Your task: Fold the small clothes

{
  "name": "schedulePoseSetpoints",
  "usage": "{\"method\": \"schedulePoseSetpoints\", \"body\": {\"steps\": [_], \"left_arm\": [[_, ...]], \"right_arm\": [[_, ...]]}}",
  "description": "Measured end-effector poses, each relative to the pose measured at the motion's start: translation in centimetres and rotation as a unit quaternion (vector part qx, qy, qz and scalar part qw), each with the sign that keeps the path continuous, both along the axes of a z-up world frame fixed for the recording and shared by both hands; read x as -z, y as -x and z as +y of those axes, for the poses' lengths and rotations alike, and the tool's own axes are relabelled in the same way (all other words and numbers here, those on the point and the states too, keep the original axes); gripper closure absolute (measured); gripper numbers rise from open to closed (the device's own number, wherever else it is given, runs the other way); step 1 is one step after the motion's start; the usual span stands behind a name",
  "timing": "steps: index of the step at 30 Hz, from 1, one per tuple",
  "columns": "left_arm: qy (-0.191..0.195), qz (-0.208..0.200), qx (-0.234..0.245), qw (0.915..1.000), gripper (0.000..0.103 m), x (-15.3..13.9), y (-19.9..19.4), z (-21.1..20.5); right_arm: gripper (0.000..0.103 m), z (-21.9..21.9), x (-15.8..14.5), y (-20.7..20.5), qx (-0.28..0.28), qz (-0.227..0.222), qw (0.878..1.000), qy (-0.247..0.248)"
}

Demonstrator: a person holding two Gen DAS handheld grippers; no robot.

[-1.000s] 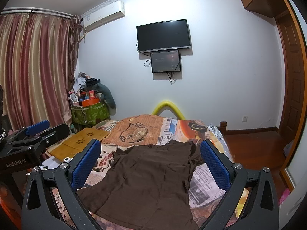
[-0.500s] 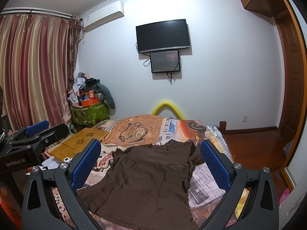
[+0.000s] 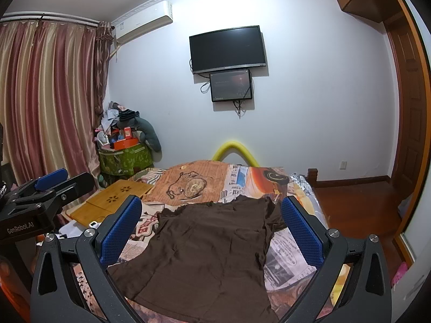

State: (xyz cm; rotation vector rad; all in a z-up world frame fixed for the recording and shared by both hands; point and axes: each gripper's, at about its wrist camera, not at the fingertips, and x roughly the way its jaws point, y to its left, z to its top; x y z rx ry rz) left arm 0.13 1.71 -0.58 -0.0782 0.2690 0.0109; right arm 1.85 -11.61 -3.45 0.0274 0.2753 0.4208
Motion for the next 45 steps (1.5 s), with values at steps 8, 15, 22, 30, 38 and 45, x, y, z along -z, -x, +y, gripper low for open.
{"method": "schedulePoseSetpoints", "body": {"steps": [8, 15, 22, 30, 38, 45], "left_arm": [[-0.001, 0.006, -0.004, 1.0, 0.0, 0.4, -0.8, 0.2], [0.005, 0.035, -0.018, 0.9992, 0.0, 1.4, -4.7, 0.9], [0.014, 0.092, -0.056, 0.9941, 0.0, 4.7, -11.4, 4.2], [0.017, 0.184, -0.114, 0.9762, 0.0, 10.8, -20.6, 10.9], [0.051, 0.277, -0.116, 0.9526, 0.0, 17.1, -27.1, 16.2], [0.087, 0.372, -0.103, 0.9183, 0.01, 23.1, -30.4, 18.6]], "right_arm": [[0.0, -0.2, 0.4, -0.4, -0.001, 0.004, 1.0, -0.004], [0.0, -0.5, 1.9, -2.5, 0.015, 0.017, 1.0, 0.003], [0.0, -1.4, 5.1, -7.2, 0.042, 0.063, 0.997, 0.016], [0.0, -2.8, 8.0, -12.6, 0.067, 0.111, 0.991, 0.031], [0.0, -4.8, 11.6, -17.9, 0.088, 0.173, 0.979, 0.057], [0.001, -5.7, 13.6, -21.5, 0.092, 0.21, 0.971, 0.065]]}}
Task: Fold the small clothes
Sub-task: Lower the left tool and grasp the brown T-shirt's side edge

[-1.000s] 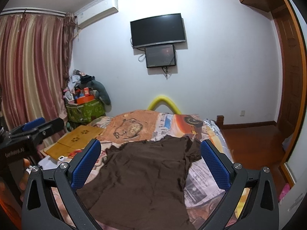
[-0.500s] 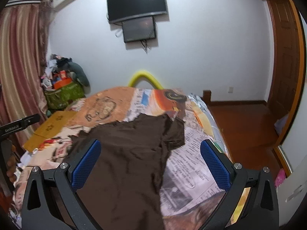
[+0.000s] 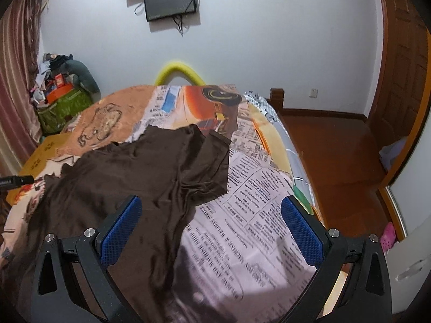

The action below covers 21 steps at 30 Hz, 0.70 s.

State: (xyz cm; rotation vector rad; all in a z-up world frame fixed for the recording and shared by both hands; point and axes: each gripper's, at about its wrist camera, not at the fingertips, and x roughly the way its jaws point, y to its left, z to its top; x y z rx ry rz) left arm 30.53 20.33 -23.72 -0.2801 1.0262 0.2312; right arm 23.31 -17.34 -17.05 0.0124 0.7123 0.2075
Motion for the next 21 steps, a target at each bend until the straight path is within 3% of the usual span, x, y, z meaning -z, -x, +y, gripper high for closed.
{"method": "schedulePoseSetpoints", "body": {"steps": [7, 11, 16, 19, 21], "left_arm": [[0.08, 0.016, -0.016, 0.9966, 0.021, 2.9, -2.8, 1.9], [0.136, 0.022, -0.006, 0.9905, 0.041, 3.7, -4.0, 2.6], [0.197, 0.021, -0.013, 0.9801, 0.043, 4.7, -5.3, 3.5], [0.219, 0.022, -0.025, 0.9752, 0.05, 5.2, -5.9, 4.1], [0.219, 0.027, -0.034, 0.9748, 0.064, 5.5, -6.3, 4.4]], "right_arm": [[0.013, 0.3, 1.1, -2.8, -0.019, 0.03, 0.999, -0.034], [0.017, 0.6, 1.8, -4.5, -0.027, 0.048, 0.997, -0.051], [0.028, 0.6, 2.9, -5.6, -0.039, 0.074, 0.994, -0.074], [0.047, 1.0, 3.7, -6.2, -0.056, 0.102, 0.989, -0.085], [0.054, 1.2, 4.5, -6.5, -0.064, 0.119, 0.987, -0.086]]}}
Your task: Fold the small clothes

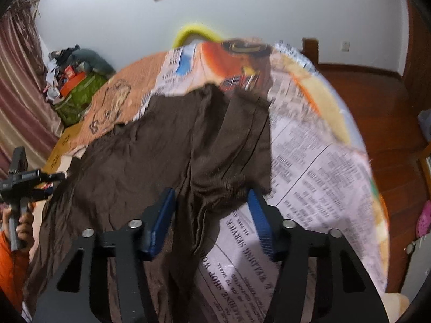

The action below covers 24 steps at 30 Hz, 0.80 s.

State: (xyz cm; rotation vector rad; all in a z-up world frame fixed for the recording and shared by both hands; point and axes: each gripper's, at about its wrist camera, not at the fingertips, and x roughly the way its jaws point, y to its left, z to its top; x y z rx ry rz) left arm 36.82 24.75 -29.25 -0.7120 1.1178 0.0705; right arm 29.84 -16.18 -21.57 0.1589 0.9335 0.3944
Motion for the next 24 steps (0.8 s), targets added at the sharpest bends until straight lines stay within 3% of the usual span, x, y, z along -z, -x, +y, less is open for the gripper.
{"method": "schedulePoseSetpoints", "body": {"steps": [7, 8, 13, 17, 20, 24], "left_arm": [[0.016, -0.009, -0.018, 0.9997, 0.087, 0.5, -0.6, 1.4], [0.006, -0.017, -0.019, 0.9997, 0.092, 0.3, -0.6, 1.3], [-0.124, -0.058, 0.007, 0.9906, 0.093, -3.6, -0.5, -1.4], [-0.201, -0.105, 0.041, 0.973, 0.093, -7.6, -0.5, -4.4], [-0.233, -0.132, 0.08, 0.9603, 0.093, -9.9, -0.7, -7.3], [-0.238, -0.129, 0.123, 0.9548, 0.093, -10.3, -1.5, -10.4]], "right_arm": [[0.058, 0.0, 0.4, 0.0, -0.002, -0.002, 1.0, 0.006], [0.059, -0.1, 0.4, -0.1, -0.003, -0.001, 1.0, 0.006], [0.059, -0.2, 0.3, -0.2, -0.003, -0.001, 1.0, 0.004], [0.059, -0.2, 0.0, -0.2, -0.006, -0.001, 1.0, -0.001], [0.059, -0.4, -0.3, 0.1, -0.007, -0.006, 1.0, -0.005], [0.059, -0.7, -1.3, 0.6, -0.01, -0.021, 1.0, -0.005]]}}
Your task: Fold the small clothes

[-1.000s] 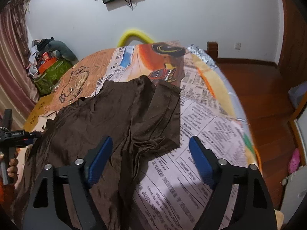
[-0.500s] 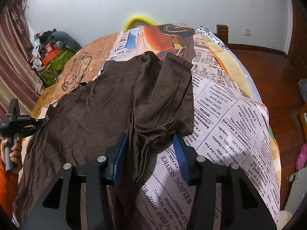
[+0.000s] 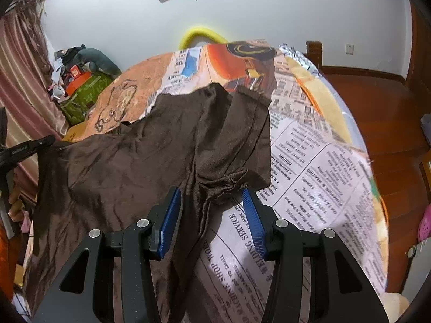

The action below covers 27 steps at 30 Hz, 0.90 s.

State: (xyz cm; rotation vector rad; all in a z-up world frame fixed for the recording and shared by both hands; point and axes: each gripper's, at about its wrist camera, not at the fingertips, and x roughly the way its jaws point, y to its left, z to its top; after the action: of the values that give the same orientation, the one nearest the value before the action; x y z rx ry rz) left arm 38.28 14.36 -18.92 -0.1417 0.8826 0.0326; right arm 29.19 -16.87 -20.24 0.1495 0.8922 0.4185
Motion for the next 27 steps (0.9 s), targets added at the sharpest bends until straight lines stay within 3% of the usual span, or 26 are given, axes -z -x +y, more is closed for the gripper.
{"method": "schedulePoseSetpoints", "body": {"steps": [9, 13, 15, 18, 23, 27], "left_arm": [[0.009, 0.107, 0.07, 0.9918, 0.093, 6.8, -1.0, -5.9], [0.015, 0.106, 0.075, 0.9914, 0.083, 6.3, -0.1, -6.2], [0.018, 0.105, 0.081, 0.991, 0.062, 5.3, 0.6, -5.8], [-0.003, 0.075, 0.074, 0.9944, 0.04, 3.2, 2.2, -4.9], [0.003, 0.047, 0.044, 0.9979, 0.038, 1.0, 3.6, -1.0], [0.022, 0.051, -0.007, 0.9984, 0.036, 1.5, 3.2, 3.2]], "right_arm": [[0.059, -0.5, -1.0, 0.9, -0.01, -0.025, 0.999, 0.019], [0.059, -0.6, -1.0, 1.4, -0.011, -0.028, 0.999, 0.026], [0.059, -0.6, -1.0, 1.5, -0.013, -0.027, 0.999, 0.027], [0.059, -0.4, -1.0, 1.4, -0.016, -0.03, 0.999, 0.026], [0.059, 0.2, -1.1, 1.5, -0.021, -0.034, 0.999, 0.019], [0.059, 1.0, -1.1, 1.5, -0.026, -0.037, 0.999, 0.022]]}}
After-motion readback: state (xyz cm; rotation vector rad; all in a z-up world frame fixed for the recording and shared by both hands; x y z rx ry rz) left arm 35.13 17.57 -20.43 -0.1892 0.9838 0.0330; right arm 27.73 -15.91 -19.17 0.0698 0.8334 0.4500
